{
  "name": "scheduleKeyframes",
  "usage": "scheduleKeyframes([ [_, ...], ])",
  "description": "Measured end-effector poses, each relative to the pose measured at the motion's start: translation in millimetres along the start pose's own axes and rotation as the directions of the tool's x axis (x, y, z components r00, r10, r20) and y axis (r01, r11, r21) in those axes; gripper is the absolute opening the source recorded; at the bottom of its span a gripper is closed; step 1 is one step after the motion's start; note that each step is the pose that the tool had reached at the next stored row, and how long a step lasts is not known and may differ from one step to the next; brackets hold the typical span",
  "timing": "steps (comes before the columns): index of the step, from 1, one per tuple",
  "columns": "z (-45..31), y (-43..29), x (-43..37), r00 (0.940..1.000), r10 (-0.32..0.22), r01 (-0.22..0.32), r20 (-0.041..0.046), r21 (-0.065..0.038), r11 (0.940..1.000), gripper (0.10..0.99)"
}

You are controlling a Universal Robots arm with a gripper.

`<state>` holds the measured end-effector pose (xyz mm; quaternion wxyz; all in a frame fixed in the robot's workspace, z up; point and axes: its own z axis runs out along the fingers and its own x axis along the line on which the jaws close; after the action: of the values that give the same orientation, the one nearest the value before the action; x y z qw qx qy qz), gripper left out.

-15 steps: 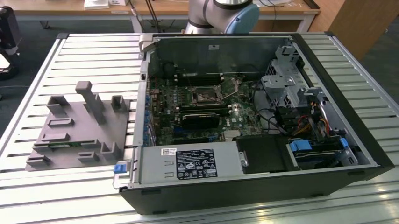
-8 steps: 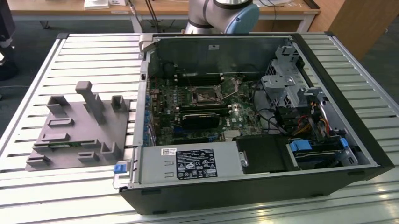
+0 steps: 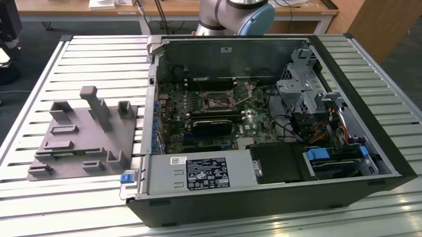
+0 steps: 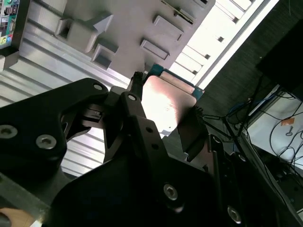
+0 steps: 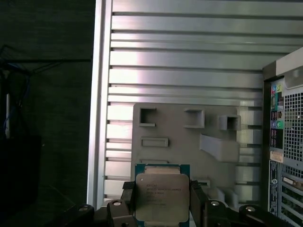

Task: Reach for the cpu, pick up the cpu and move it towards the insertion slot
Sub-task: 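Pick up the cpu and move it towards the insertion slot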

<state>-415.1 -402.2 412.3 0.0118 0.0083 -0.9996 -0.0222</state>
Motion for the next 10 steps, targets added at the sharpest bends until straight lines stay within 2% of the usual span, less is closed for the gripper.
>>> scheduleKeyframes([
  [10,-0.5,-0.3,-18.1,1.0000,0.000,0.000,0.0000,0.000,1.0000,0.545],
])
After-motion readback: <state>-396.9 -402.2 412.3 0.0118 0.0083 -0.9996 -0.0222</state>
